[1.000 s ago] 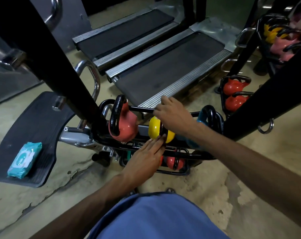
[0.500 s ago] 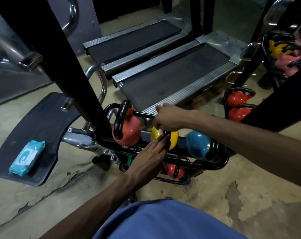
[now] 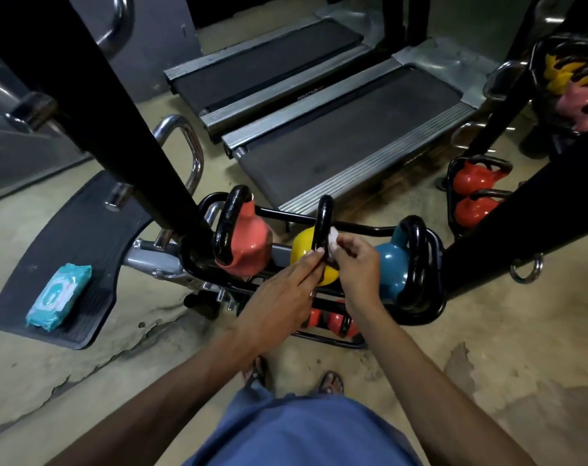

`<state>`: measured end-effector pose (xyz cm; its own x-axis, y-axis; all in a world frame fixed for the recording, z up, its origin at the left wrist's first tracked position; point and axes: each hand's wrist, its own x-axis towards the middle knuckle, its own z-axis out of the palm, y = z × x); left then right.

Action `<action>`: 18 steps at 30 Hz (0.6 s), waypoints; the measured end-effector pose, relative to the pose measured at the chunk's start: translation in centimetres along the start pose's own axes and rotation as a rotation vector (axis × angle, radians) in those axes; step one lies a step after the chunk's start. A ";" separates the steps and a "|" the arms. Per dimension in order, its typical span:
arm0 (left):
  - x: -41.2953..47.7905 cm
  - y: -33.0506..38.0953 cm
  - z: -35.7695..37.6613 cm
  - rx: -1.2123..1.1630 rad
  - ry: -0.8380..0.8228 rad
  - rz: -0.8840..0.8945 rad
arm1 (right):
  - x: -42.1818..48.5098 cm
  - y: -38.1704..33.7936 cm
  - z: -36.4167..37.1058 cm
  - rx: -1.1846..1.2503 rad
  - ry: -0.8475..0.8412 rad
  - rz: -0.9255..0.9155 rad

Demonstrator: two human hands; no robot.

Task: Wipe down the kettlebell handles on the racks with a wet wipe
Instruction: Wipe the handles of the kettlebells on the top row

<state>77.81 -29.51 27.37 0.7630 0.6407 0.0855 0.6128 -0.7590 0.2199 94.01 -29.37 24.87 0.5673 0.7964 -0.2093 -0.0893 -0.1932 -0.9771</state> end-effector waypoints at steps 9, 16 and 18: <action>1.7 -0.4 -0.3 0.001 -0.002 0.011 | 7.0 -1.9 2.1 0.291 0.038 0.381; 2.1 -0.7 -0.7 -0.028 -0.003 0.042 | 6.8 -3.1 3.2 -0.330 0.123 -0.148; 2.0 -0.7 -0.7 -0.015 0.006 0.060 | 9.2 -4.4 3.5 -0.507 0.030 -0.189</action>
<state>78.80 -27.62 28.12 0.7969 0.5949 0.1047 0.5629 -0.7943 0.2285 96.74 -19.19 27.14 0.5591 0.8288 -0.0236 0.4185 -0.3067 -0.8549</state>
